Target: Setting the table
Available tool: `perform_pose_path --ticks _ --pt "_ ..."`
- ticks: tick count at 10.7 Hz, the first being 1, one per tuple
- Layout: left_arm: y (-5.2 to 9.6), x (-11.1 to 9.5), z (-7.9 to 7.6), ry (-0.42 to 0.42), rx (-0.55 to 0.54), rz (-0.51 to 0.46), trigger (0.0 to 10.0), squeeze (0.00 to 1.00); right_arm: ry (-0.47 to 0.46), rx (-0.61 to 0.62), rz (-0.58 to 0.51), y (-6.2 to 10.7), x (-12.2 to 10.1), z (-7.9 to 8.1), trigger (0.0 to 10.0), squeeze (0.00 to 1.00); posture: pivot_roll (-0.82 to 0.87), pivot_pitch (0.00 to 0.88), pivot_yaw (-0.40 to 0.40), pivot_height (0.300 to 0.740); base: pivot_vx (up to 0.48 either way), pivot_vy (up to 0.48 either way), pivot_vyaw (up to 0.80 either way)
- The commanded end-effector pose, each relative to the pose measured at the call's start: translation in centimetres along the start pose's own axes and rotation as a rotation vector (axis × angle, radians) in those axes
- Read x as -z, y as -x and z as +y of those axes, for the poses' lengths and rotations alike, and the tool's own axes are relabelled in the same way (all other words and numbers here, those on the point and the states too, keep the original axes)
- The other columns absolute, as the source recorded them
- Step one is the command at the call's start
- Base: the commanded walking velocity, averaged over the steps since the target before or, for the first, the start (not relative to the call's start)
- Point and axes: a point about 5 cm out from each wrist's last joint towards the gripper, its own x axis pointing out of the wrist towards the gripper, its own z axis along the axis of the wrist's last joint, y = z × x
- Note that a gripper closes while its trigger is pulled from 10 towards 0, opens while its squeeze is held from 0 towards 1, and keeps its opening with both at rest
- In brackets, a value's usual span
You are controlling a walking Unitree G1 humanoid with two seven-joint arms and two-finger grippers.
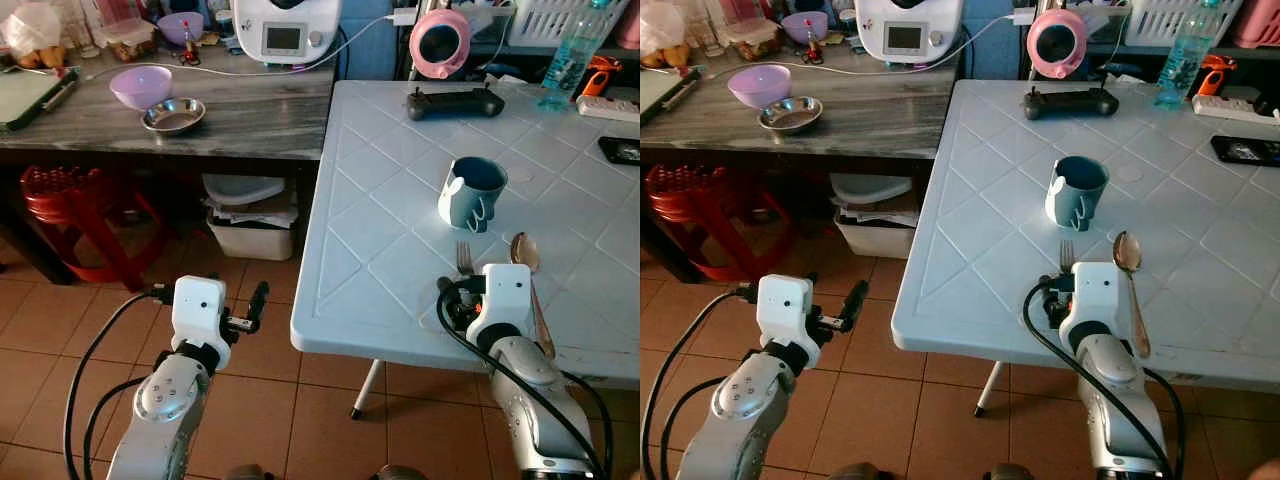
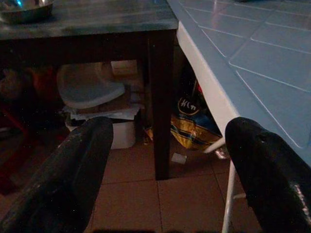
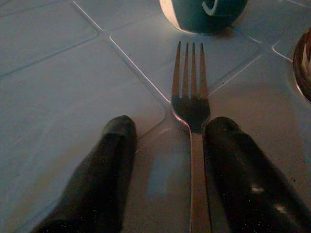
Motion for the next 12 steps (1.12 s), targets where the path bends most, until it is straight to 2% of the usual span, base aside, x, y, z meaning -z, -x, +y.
perform_pose_path --ticks 1,3,4,5,6,7,8,9,10,11,12 --pt "0.3 -0.3 0.4 -0.022 -0.016 -0.001 10.0 0.00 -0.034 0.009 0.149 0.5 3.4 -0.2 0.0 0.00 -0.03 0.075 0.077 0.740 0.000 0.000 0.00" --pt "0.4 -0.4 0.5 -0.021 0.008 0.003 10.0 0.00 -0.085 -0.003 0.160 0.9 4.0 0.1 0.0 0.00 -0.02 0.082 0.080 0.740 0.000 0.000 0.00" --pt "0.5 -0.5 0.3 -0.015 0.050 0.003 10.0 0.00 -0.092 -0.006 0.158 0.9 4.0 0.1 0.0 0.00 -0.02 0.083 0.080 0.740 0.000 0.000 0.00" --pt "0.5 -0.5 0.2 -0.027 0.094 0.007 10.0 0.00 -0.061 0.017 0.178 0.8 4.0 -0.1 0.0 0.00 -0.02 0.080 0.081 0.740 0.000 0.000 0.00" --pt "0.5 -0.6 0.2 -0.032 0.104 0.006 10.0 0.00 -0.040 0.039 0.202 0.8 4.0 -0.5 1.6 0.00 -0.02 0.080 0.081 0.740 0.000 0.000 0.00" --pt "0.5 -0.6 0.3 -0.035 0.109 0.007 10.0 0.00 -0.022 0.046 0.224 0.9 4.1 -0.8 8.8 0.00 -0.02 0.080 0.080 0.740 0.000 0.000 0.00" --pt "0.4 -0.6 0.2 -0.046 0.121 0.014 10.0 0.00 -0.001 0.039 0.285 1.1 4.4 -0.8 10.0 0.00 -0.02 0.077 0.078 0.740 0.000 0.000 0.00" --pt "0.4 -0.6 0.1 -0.048 0.126 0.017 10.0 0.00 0.020 0.026 0.309 1.2 4.6 -0.6 10.0 0.00 -0.02 0.077 0.075 0.740 0.000 0.000 0.00" --pt "0.4 -0.5 0.1 -0.053 0.132 0.022 10.0 0.00 0.035 0.016 0.327 1.2 4.7 -0.4 7.8 0.00 -0.02 0.076 0.074 0.740 0.000 0.000 0.00" --pt "0.4 -0.5 0.2 -0.055 0.131 0.023 10.0 0.00 0.040 0.030 0.325 1.1 4.5 -0.5 2.2 0.00 -0.02 0.076 0.073 0.740 0.000 0.000 0.00" --pt "0.4 -0.6 0.3 -0.055 0.127 0.021 10.0 0.00 0.041 0.050 0.309 0.8 4.0 -0.7 0.0 0.00 -0.02 0.075 0.073 0.740 0.000 0.000 0.00"
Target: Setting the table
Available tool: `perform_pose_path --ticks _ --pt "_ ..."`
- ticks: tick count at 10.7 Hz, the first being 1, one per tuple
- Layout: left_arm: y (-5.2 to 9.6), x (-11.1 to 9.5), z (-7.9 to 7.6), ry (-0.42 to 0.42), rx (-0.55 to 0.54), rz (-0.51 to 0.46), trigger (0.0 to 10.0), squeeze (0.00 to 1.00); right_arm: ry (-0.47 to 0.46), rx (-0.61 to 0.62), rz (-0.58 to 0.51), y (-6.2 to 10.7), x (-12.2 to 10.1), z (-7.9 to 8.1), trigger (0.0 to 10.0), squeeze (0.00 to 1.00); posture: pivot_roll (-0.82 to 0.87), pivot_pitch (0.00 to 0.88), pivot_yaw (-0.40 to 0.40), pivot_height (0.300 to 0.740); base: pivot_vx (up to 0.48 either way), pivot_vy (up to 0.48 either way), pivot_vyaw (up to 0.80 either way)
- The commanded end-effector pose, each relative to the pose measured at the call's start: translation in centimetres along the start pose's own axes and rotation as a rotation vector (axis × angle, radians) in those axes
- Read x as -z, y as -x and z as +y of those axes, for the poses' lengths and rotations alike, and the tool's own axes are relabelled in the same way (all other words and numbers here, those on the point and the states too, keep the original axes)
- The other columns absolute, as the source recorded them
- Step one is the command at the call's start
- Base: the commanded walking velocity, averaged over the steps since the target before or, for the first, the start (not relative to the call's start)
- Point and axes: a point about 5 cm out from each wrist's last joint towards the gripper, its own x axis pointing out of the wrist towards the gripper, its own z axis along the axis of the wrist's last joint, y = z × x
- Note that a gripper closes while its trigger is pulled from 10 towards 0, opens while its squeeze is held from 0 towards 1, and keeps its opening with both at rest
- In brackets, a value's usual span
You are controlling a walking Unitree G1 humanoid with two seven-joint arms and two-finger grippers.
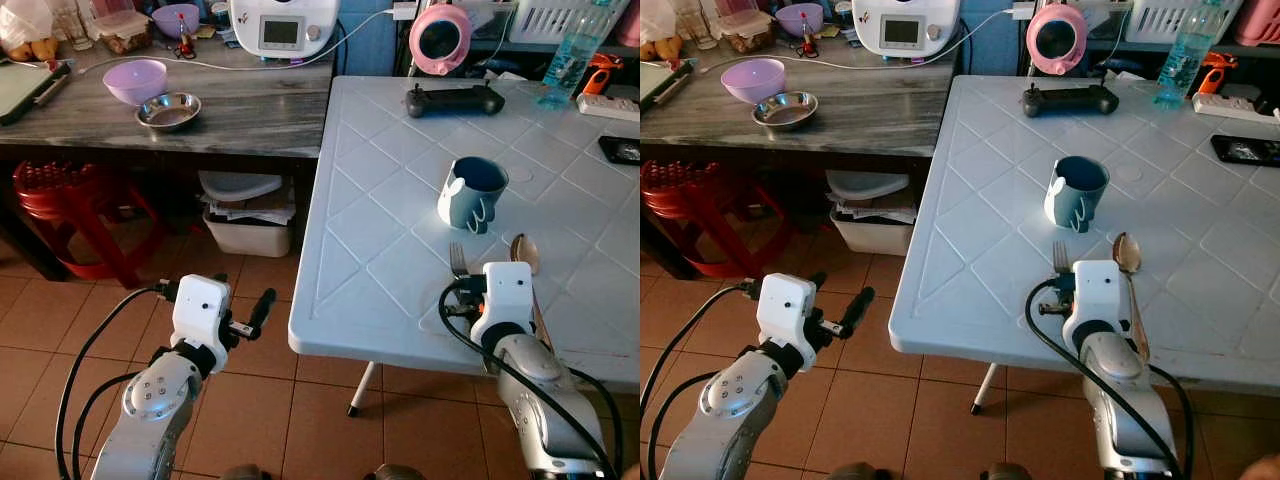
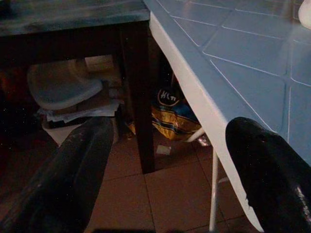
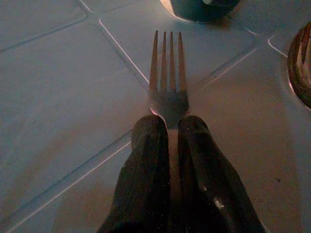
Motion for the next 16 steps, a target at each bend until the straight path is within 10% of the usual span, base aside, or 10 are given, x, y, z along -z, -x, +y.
perform_pose_path --ticks 1,8,16 --pt "0.0 -0.3 0.3 -0.017 -0.013 -0.009 10.0 0.00 -0.016 0.023 0.202 0.0 3.8 0.0 0.0 0.00 -0.02 0.073 0.073 0.740 0.000 0.000 0.00" --pt "-2.0 -1.0 3.7 -0.126 -0.323 -0.060 10.0 0.00 -0.194 -0.196 -0.065 -2.6 -3.4 5.0 0.0 0.00 -0.04 0.030 0.062 0.740 0.000 0.326 0.00" --pt "-3.0 -1.7 2.8 -0.165 -0.289 -0.134 10.0 0.00 -0.120 -0.169 -0.287 -1.6 -5.6 3.2 0.0 0.00 -0.06 0.011 0.062 0.740 0.030 0.465 0.00"
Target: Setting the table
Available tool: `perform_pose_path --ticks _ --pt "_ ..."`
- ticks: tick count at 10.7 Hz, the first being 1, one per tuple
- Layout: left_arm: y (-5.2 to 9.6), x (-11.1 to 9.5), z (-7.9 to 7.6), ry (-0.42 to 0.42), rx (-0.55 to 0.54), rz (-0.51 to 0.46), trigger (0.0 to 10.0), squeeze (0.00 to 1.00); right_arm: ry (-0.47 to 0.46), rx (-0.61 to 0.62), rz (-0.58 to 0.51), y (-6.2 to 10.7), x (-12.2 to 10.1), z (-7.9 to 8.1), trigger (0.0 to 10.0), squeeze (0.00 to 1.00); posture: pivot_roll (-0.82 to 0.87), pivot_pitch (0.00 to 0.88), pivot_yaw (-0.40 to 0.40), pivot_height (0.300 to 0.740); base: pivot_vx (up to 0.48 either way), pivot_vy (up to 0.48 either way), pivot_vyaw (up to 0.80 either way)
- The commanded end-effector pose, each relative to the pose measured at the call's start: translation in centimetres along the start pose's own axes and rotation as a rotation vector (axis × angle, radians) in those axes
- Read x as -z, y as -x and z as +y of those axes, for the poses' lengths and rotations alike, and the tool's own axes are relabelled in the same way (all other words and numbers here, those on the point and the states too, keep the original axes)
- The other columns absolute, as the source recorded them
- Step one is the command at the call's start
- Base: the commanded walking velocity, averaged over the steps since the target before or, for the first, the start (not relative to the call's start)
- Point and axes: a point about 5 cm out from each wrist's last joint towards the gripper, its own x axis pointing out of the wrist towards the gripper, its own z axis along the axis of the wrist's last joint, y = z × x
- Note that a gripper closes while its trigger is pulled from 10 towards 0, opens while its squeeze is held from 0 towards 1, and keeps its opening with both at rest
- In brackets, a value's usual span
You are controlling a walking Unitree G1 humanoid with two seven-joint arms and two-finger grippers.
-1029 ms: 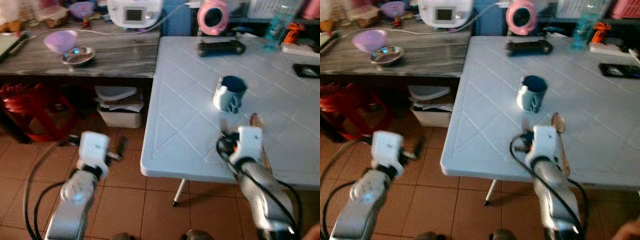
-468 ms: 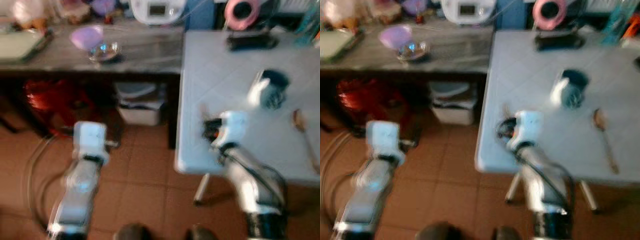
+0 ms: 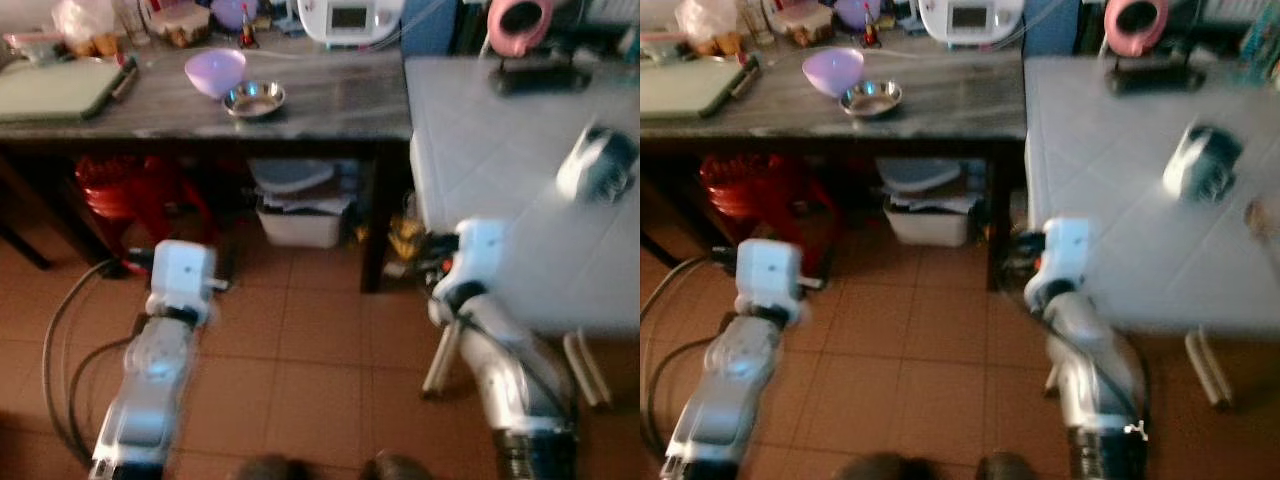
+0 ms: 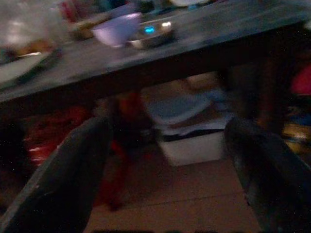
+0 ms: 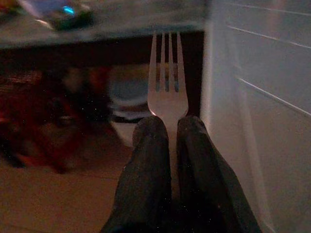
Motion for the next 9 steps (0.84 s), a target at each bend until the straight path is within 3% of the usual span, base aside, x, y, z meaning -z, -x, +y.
perform_pose_path --ticks 1,4,7,8,9 --pt "-0.13 -0.28 0.89 -0.014 -0.022 -0.012 10.0 0.00 0.000 -0.012 -0.058 -0.20 -0.97 0.56 0.0 0.00 -0.05 0.007 0.062 0.740 0.307 0.368 0.00" --pt "-0.18 -0.49 0.82 -0.025 -0.007 -0.029 10.0 0.00 0.003 -0.011 -0.068 -0.23 -1.01 0.63 0.0 0.00 -0.05 0.004 0.064 0.740 0.351 0.321 0.00" --pt "-0.15 -0.79 0.22 -0.004 0.014 -0.045 10.0 0.00 0.015 -0.003 -0.075 -0.33 -1.14 0.51 0.0 0.00 -0.06 0.009 0.064 0.740 0.480 0.000 0.00" --pt "-0.10 -0.67 0.17 0.001 0.012 -0.041 10.0 0.00 0.017 0.004 -0.078 -0.49 -1.25 0.39 2.9 0.00 -0.06 0.010 0.064 0.740 0.480 0.000 0.00" --pt "-0.09 -0.70 0.17 -0.003 0.012 -0.042 10.0 0.00 0.020 0.004 -0.077 -0.50 -1.26 0.40 10.0 0.00 -0.06 0.010 0.064 0.740 0.480 0.000 0.00"
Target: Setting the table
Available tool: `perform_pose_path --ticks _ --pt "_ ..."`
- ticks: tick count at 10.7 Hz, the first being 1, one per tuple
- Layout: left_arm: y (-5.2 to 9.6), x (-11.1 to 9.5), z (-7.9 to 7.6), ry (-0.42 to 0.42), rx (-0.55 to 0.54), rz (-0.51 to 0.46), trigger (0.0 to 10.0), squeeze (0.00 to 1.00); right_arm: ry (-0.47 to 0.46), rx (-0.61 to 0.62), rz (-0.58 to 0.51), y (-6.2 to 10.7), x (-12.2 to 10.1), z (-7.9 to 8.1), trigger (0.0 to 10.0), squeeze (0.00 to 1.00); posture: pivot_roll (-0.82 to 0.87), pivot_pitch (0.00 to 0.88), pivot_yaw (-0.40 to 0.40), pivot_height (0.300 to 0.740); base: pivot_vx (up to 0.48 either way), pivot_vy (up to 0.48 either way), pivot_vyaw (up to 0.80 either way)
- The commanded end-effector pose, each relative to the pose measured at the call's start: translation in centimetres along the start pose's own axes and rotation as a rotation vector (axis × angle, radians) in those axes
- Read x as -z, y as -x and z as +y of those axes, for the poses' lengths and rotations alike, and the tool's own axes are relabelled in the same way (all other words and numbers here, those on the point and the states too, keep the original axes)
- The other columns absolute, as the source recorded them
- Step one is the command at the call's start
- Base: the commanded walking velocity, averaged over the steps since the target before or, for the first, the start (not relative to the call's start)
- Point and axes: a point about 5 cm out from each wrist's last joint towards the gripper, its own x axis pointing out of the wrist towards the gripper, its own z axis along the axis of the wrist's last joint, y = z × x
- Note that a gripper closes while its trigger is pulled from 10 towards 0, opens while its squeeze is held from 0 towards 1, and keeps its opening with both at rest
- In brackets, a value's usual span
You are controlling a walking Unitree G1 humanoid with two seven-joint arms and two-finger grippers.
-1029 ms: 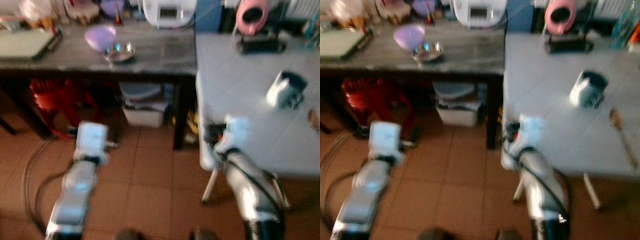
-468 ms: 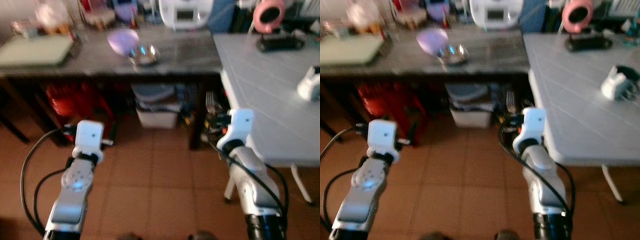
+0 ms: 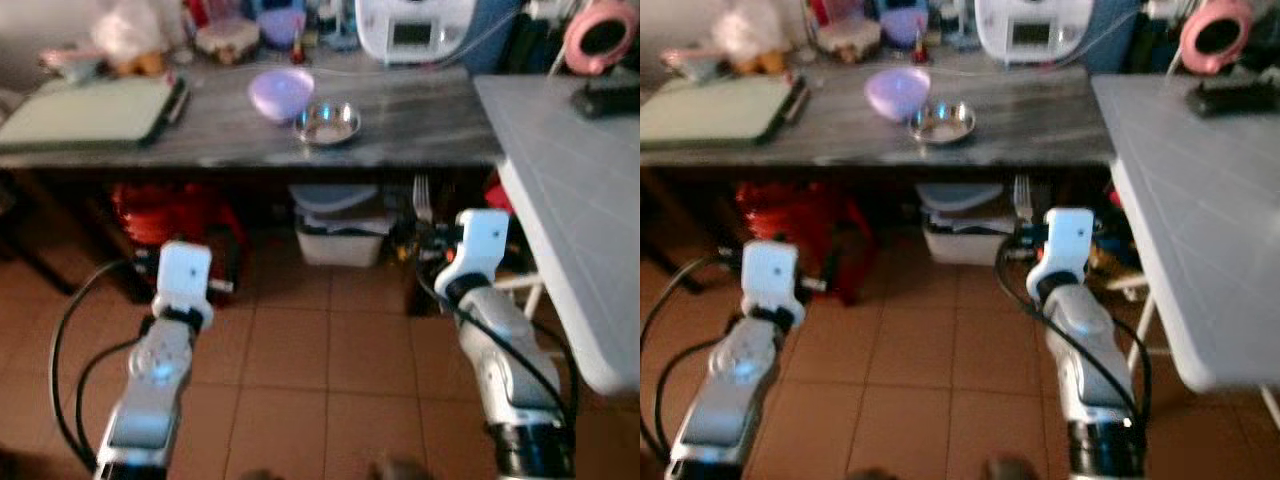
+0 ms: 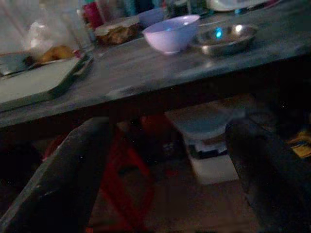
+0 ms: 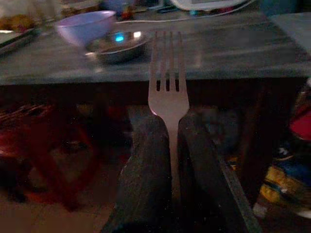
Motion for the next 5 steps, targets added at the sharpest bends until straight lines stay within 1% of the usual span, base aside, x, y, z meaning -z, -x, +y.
perform_pose_path --ticks 1,5 --pt "-0.14 -0.46 -0.58 0.003 0.023 -0.019 10.0 0.00 0.002 0.027 -0.004 0.09 -0.06 -0.52 10.0 0.00 -0.06 0.012 0.063 0.740 0.480 0.000 0.00" --pt "0.01 -0.23 -0.73 0.007 0.029 -0.005 10.0 0.00 0.009 0.037 -0.004 -0.13 -0.03 -0.42 10.0 0.00 -0.06 0.015 0.066 0.740 0.480 0.000 0.00"
